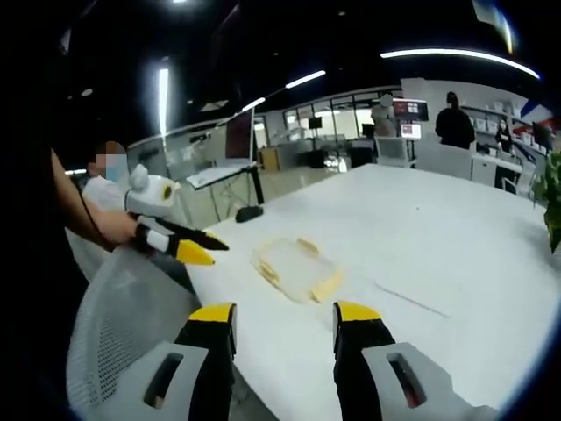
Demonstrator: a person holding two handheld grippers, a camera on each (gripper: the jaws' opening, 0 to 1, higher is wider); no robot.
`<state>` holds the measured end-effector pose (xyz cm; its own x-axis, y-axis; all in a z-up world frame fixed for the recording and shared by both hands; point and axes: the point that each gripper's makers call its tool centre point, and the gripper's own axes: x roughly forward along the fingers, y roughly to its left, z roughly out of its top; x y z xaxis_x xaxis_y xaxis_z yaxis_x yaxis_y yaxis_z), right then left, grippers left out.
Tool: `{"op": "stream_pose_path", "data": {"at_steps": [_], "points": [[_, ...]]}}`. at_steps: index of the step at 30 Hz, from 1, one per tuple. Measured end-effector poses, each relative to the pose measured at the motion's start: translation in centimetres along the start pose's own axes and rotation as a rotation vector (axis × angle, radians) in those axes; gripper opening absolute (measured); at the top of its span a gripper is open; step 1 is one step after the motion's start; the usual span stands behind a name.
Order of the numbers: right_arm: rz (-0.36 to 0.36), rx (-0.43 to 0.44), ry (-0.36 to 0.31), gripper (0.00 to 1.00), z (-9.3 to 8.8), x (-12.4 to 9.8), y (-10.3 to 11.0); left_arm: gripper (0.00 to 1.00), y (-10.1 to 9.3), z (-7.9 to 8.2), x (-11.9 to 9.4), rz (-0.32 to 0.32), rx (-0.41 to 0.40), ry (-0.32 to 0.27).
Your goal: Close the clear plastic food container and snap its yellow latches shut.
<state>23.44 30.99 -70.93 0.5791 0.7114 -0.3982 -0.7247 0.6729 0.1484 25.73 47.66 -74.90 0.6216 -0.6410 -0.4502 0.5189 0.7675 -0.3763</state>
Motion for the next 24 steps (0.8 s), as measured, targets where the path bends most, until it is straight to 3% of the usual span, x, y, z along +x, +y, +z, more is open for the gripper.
{"op": "stream_pose_path", "data": {"at_steps": [6,24], "points": [[-0.003,-0.041,-0.001,0.44,1.1,0.8,-0.1,0.60,0.3,1.2,-0.2,-0.022,-0.013,-0.020],[-0.025,-0.062,0.000,0.44,2.7,4.0,0.4,0.59,2.1,1.7,0.5,-0.105,0.054,0.033]]}}
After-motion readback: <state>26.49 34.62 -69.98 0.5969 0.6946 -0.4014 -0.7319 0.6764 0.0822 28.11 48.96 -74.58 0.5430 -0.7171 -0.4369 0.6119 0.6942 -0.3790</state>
